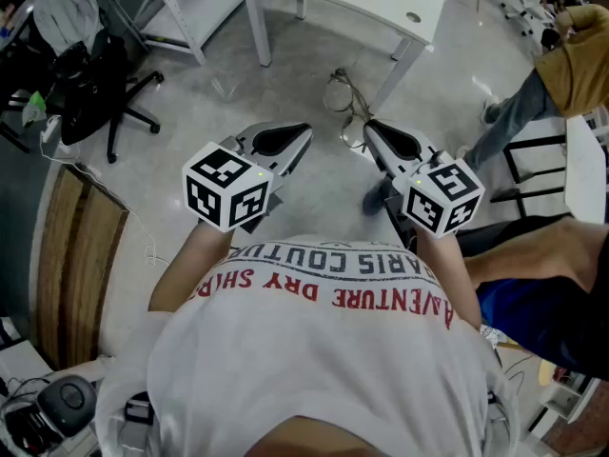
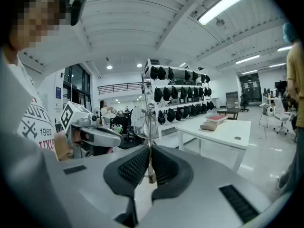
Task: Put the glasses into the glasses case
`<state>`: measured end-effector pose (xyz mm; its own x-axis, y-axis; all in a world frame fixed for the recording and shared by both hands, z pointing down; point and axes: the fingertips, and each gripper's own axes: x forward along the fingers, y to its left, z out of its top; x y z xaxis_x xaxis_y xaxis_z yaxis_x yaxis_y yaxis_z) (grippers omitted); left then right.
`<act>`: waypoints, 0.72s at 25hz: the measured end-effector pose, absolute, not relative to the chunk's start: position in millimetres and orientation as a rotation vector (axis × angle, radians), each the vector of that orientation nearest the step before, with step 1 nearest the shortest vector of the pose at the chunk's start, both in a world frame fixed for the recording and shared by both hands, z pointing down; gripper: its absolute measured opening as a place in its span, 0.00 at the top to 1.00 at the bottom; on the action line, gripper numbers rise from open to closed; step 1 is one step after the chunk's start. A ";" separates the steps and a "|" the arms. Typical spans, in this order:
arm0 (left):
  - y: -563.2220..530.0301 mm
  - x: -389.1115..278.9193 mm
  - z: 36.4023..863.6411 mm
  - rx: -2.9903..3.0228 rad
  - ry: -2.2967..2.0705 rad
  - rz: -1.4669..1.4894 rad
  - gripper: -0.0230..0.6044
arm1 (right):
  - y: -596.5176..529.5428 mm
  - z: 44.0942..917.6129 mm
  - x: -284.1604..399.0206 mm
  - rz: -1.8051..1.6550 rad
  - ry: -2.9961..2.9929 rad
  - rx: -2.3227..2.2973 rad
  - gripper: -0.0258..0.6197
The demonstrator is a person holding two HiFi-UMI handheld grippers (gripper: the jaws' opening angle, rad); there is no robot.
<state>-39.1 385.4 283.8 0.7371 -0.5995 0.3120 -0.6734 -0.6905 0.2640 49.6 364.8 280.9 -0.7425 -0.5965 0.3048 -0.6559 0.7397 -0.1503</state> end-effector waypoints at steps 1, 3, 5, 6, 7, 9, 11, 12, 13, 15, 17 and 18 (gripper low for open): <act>383.5 -40.4 284.4 2.579 -0.984 0.286 0.92 | 363.4 281.0 48.6 0.362 -2.704 0.991 0.91; 380.3 -42.6 285.4 2.580 -0.985 0.286 0.92 | 361.2 281.5 46.9 0.359 -2.704 0.994 0.91; 378.0 -44.0 286.2 2.580 -0.983 0.287 0.92 | 360.1 282.6 46.1 0.359 -2.702 0.998 0.91; 376.9 -44.2 286.5 2.581 -0.981 0.286 0.92 | 359.6 283.2 46.3 0.359 -2.700 1.001 0.91; 375.9 -44.0 286.8 2.581 -0.977 0.285 0.92 | 358.9 283.7 47.0 0.360 -2.698 1.005 0.91; 373.9 -42.8 287.3 2.580 -0.969 0.281 0.92 | 357.1 284.6 50.1 0.367 -2.695 1.019 0.91; 371.6 -40.6 288.0 2.581 -0.965 0.280 0.92 | 354.8 285.8 55.8 0.386 -2.693 1.043 0.91; 370.2 -39.3 288.7 2.582 -0.962 0.279 0.92 | 353.6 286.8 58.9 0.393 -2.691 1.057 0.91; 368.2 -38.1 289.4 2.583 -0.960 0.278 0.92 | 351.8 287.9 61.7 0.392 -2.687 1.068 0.91; 362.2 -37.0 290.1 2.587 -0.957 0.276 0.92 | 346.4 288.6 65.1 0.376 -2.682 1.080 0.91; 354.7 -36.1 290.3 2.589 -0.955 0.277 0.92 | 340.2 287.3 66.8 0.367 -2.685 1.080 0.91; 350.6 -34.9 290.5 2.590 -0.954 0.278 0.92 | 336.8 286.8 68.2 0.365 -2.687 1.080 0.91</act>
<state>-34.9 350.6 290.5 0.7518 -0.5849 0.3045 -0.6569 -0.7044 0.2689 68.2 336.8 286.8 -0.7050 -0.6452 0.2945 -0.7003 0.6988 -0.1456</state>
